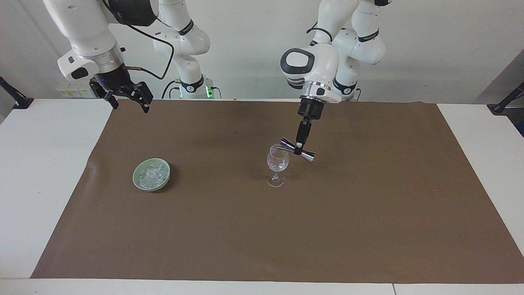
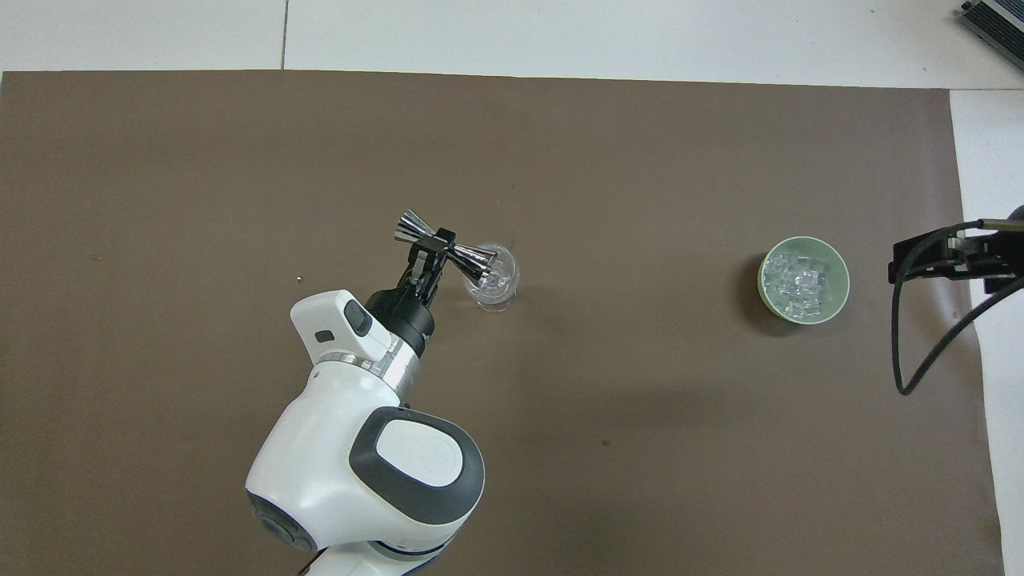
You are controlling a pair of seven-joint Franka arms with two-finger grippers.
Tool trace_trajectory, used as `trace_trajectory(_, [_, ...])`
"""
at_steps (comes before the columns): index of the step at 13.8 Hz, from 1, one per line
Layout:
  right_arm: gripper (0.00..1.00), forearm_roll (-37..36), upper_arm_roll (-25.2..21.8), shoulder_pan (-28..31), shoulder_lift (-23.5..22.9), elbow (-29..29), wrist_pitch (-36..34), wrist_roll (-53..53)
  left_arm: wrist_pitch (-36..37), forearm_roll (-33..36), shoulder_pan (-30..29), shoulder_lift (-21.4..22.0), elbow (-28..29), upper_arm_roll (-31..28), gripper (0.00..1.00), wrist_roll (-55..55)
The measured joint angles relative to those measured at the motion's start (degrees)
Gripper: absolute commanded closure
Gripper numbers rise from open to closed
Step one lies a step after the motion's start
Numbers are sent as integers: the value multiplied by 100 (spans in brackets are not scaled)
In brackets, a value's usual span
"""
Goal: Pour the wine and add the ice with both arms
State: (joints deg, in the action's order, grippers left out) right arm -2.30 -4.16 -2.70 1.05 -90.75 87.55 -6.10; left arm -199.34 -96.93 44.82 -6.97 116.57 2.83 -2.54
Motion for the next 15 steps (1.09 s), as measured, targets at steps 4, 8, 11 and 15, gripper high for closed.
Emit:
trace_trajectory(4, [0, 0, 0, 0, 0, 0, 0, 0, 0, 16, 2, 0, 0, 0, 100, 457])
trace_trajectory(8, [0, 0, 0, 0, 0, 0, 0, 0, -1, 25, 2, 0, -15, 0, 100, 555])
trace_trajectory(11, [0, 0, 0, 0, 0, 0, 0, 0, -15, 24, 0, 6, -96, -19, 100, 550])
trace_trajectory(15, [0, 0, 0, 0, 0, 0, 0, 0, -17, -173, -43, 46, -241, -94, 100, 189])
